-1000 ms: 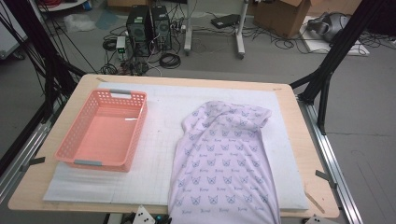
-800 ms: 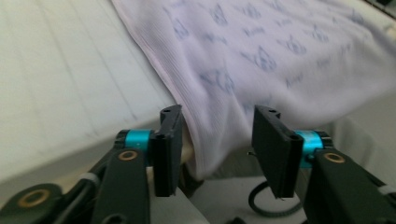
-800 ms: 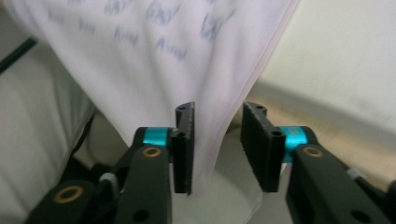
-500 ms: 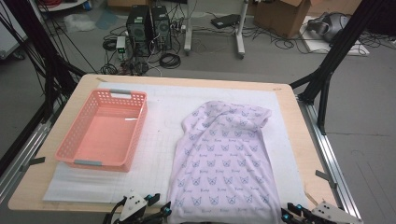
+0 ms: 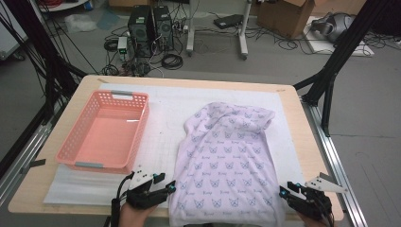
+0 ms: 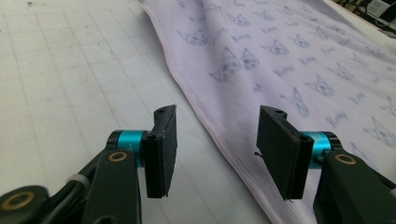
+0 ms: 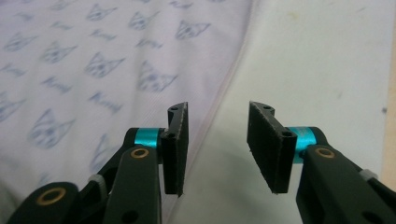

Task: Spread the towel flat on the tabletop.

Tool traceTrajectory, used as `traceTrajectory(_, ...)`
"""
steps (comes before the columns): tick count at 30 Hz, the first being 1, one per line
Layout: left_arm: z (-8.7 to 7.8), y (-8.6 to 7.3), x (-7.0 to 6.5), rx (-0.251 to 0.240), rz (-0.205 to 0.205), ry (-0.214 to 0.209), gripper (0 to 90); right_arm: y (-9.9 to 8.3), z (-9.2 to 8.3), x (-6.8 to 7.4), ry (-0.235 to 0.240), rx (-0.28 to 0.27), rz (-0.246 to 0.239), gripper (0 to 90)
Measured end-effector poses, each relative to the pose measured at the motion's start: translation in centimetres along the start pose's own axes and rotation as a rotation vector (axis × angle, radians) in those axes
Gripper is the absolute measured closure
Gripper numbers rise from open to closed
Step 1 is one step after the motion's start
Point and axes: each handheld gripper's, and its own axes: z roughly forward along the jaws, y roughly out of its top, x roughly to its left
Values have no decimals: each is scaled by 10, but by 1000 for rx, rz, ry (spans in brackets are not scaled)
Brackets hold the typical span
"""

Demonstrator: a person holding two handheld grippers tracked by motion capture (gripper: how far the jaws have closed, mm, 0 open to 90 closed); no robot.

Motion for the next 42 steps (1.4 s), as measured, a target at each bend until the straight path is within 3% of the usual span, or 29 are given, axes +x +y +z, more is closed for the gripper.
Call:
traceTrajectory(5,21,16,13,29,-5,-5,464,18,23,-8,-39,0,-17,556)
traceTrajectory(6,25,20,15,54,-34,-3,455,22,28,-9,-44,3,-22,554)
traceTrajectory(10,35,33,23,41,-46,-2,428,37,45,-13,-43,-2,-23,541)
traceTrajectory(15,54,49,29,65,-32,2,426,52,67,-20,-56,14,1,555)
traceTrajectory(18,68,52,24,128,5,-10,423,57,73,-19,-61,24,-11,612)
traceTrajectory(19,72,51,20,144,30,-20,438,58,73,-19,-55,30,-14,677)
traceTrajectory(21,75,48,7,142,145,52,481,59,73,-17,-30,39,-21,789)
traceTrajectory(22,75,47,4,138,169,69,558,59,73,-16,-9,43,-28,852)
traceTrajectory(23,74,47,4,145,167,35,704,59,72,-14,-5,49,-33,860)
traceTrajectory(24,73,46,2,143,157,32,843,59,71,-13,-4,53,-41,863)
traceTrajectory(34,41,27,-3,140,103,-6,859,38,41,-7,55,89,-32,866)
traceTrajectory(42,20,12,-17,132,122,-73,852,19,16,-4,60,119,-21,867)
